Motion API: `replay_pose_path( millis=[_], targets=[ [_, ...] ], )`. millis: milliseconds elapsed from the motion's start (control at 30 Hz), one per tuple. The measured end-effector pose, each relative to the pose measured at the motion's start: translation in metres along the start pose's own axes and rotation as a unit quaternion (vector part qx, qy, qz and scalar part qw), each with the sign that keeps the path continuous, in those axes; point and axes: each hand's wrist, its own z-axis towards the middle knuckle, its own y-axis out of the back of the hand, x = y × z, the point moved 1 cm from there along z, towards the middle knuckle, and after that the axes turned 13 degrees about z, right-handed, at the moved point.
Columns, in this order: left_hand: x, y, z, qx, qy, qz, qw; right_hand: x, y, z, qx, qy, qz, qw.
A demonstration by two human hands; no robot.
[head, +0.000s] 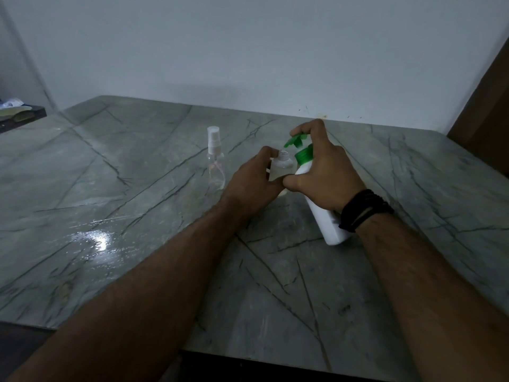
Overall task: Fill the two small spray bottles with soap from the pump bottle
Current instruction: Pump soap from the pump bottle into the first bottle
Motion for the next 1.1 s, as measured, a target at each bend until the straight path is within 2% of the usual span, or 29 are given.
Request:
replay_pose_path(
  millis=[833,967,1100],
  targets=[
    [0.0003,-0.0002,-0.0003,0.001,0.0,0.002,1.0,-0.0011,0.0011,0.0004,0.009,0.001,-0.002,1.0],
    [-0.0009,-0.0004,-0.0008,0.002,0.005,0.005,1.0,-0.0007,0.0025,-0.0027,-0.022,0.021,-0.002,1.0],
    [-0.0031,-0.0001,-0.0047,-0.008,0.003,-0.021,1.0,-0.0048,0.0048,-0.004,-0.091,0.048,0.02,0.995]
  ],
)
